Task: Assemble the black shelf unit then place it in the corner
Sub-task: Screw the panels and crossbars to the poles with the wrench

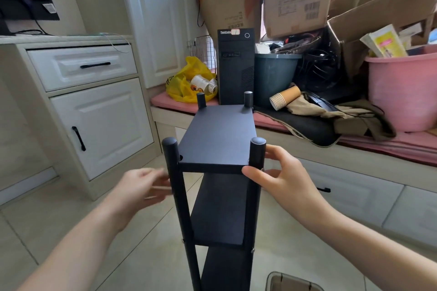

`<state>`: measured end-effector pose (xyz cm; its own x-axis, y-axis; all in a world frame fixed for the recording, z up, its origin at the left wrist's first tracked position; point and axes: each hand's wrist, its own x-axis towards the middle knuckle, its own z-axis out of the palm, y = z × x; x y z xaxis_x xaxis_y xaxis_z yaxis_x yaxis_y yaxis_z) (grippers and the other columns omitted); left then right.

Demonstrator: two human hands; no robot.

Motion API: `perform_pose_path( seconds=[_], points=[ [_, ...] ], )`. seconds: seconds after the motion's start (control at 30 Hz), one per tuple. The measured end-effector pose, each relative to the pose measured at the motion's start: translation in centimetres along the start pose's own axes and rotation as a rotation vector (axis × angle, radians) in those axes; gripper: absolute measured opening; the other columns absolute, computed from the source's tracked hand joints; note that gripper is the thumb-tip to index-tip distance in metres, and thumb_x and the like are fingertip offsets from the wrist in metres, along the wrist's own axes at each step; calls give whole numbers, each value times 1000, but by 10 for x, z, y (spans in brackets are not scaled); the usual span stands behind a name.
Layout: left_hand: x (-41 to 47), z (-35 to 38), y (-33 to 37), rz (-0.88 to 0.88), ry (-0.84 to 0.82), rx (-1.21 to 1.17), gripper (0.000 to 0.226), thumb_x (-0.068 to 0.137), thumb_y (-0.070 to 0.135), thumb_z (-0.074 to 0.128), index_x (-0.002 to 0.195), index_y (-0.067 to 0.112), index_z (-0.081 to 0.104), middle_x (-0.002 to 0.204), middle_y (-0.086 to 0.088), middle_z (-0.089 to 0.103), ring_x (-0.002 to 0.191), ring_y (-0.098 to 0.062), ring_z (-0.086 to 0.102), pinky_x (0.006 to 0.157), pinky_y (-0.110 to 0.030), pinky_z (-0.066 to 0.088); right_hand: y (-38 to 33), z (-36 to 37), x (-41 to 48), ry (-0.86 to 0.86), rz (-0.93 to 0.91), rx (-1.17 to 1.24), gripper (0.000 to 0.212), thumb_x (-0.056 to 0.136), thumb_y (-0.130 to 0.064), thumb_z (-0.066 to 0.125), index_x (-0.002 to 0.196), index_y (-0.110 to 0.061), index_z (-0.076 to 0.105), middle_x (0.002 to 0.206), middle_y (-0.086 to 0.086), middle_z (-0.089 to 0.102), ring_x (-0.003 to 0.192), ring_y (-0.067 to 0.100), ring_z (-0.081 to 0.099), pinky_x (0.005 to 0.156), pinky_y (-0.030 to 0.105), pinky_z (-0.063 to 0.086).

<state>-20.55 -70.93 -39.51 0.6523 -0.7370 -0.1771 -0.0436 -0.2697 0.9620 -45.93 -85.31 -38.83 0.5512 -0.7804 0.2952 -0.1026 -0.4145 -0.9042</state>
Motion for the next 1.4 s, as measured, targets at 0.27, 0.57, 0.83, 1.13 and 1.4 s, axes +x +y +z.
perform_pose_path(
  seconds=[0.27,0.57,0.83,1.13,1.4],
  points=[
    [11,41,24,20,-234,-561,45,103,41,52,80,18,83,94,-5,77,80,-25,77,66,-33,62,4,-1,5,49,-13,-12,38,87,-33,72,123,-34,59,107,-26,68,86,5,72,84,35,59],
    [-2,85,29,26,-193,-503,27,103,33,56,84,13,61,74,-5,51,52,-17,49,49,-26,48,11,-38,21,104,-32,-56,26,89,-17,71,103,-38,66,102,-16,73,97,6,70,88,41,59],
    [-31,122,24,57,-128,-650,29,98,37,62,94,9,69,70,0,64,56,-13,60,64,-31,53,13,-48,31,307,27,-24,28,82,-20,80,106,-22,65,100,-5,73,89,8,71,79,35,62],
    [-40,162,22,47,-207,-839,45,88,44,64,112,7,61,79,-5,64,70,-21,67,83,-37,49,-1,-47,25,360,-33,-144,38,89,-5,67,123,-18,56,113,-12,60,117,8,59,86,11,46],
    [-32,180,22,81,-321,-860,57,88,40,66,123,-4,62,95,-11,72,85,-22,70,89,-37,53,-23,-40,-6,157,-155,7,19,95,-13,63,112,-21,65,100,-11,73,98,-1,68,82,14,52]
  ],
)
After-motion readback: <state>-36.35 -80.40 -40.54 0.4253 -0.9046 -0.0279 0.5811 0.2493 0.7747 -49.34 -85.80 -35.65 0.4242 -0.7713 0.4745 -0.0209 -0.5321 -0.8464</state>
